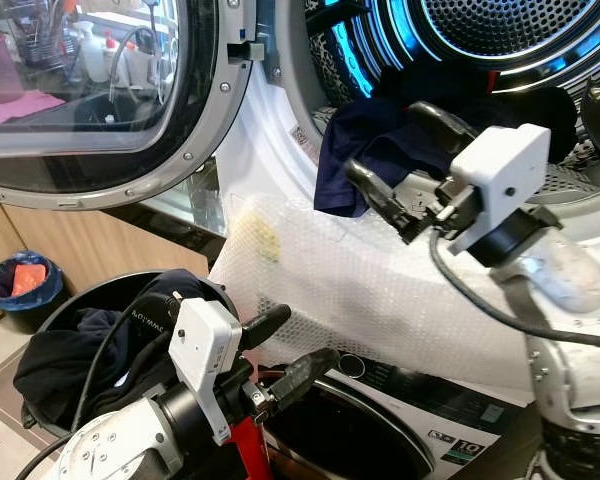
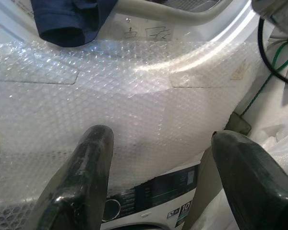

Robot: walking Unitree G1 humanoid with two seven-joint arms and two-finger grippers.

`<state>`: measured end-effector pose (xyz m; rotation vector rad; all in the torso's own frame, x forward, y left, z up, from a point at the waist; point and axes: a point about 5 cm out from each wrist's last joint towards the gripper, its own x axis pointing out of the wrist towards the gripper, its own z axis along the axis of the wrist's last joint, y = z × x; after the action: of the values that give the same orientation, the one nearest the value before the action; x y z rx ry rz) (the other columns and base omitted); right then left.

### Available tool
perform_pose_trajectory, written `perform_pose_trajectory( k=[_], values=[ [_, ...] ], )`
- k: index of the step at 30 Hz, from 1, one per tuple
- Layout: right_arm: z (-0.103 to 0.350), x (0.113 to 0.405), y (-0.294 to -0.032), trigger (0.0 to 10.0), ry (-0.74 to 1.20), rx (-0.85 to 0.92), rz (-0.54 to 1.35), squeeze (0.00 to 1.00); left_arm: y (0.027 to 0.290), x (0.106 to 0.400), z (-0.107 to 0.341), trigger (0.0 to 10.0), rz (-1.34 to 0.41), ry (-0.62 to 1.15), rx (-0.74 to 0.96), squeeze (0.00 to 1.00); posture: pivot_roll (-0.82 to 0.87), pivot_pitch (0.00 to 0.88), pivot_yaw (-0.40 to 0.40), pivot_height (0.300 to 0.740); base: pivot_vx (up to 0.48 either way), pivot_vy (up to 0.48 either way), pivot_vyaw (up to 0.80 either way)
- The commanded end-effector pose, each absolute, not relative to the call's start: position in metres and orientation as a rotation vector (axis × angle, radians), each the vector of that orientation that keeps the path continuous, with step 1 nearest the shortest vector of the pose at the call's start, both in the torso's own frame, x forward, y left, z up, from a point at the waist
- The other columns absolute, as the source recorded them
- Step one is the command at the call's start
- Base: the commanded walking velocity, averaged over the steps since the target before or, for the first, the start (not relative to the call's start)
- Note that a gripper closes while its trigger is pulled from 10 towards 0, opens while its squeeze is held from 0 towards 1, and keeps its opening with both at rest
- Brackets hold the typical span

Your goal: Clothes washing

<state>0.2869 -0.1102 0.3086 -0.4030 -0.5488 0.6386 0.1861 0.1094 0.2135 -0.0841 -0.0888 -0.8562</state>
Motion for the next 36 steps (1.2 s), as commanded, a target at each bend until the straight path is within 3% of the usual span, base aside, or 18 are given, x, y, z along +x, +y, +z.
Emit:
perform_pose_trajectory(
  k=[1, 5, 16, 20, 30, 36],
  values=[
    [0.304, 0.288, -0.109, 10.0, -0.539, -0.420, 0.629, 0.00, 0.109, 0.186, 0.213, 10.0, -0.860, -0.089, -0.078, 0.00, 0.10, 0.044, -0.103, 0.740, 0.000, 0.000, 0.00],
    [0.292, 0.295, -0.102, 10.0, -0.506, -0.448, 0.612, 0.00, 0.109, 0.185, 0.212, 10.0, -0.853, -0.087, -0.079, 0.00, 0.10, 0.046, -0.113, 0.740, 0.000, 0.000, 0.00],
    [0.284, 0.298, -0.096, 10.0, -0.530, -0.288, 0.639, 0.00, 0.108, 0.188, 0.211, 10.0, -0.828, -0.096, -0.078, 0.00, 0.10, 0.032, -0.114, 0.740, 0.000, 0.000, 0.00],
    [0.268, 0.317, -0.093, 10.0, -0.432, -0.391, 0.474, 0.00, 0.110, 0.194, 0.208, 10.0, -0.761, -0.099, -0.036, 0.00, 0.09, 0.027, -0.112, 0.740, 0.000, 0.000, 0.00],
    [0.266, 0.339, -0.090, 10.0, -0.393, -0.447, 0.367, 0.00, 0.128, 0.207, 0.204, 10.0, -0.559, -0.091, -0.014, 0.00, 0.10, 0.048, -0.124, 0.740, 0.000, 0.000, 0.00],
    [0.268, 0.354, -0.096, 10.0, -0.392, -0.489, 0.270, 0.00, 0.126, 0.202, 0.203, 10.0, -0.544, -0.098, -0.014, 0.00, 0.11, 0.053, -0.127, 0.740, 0.000, 0.000, 0.00]
  ],
)
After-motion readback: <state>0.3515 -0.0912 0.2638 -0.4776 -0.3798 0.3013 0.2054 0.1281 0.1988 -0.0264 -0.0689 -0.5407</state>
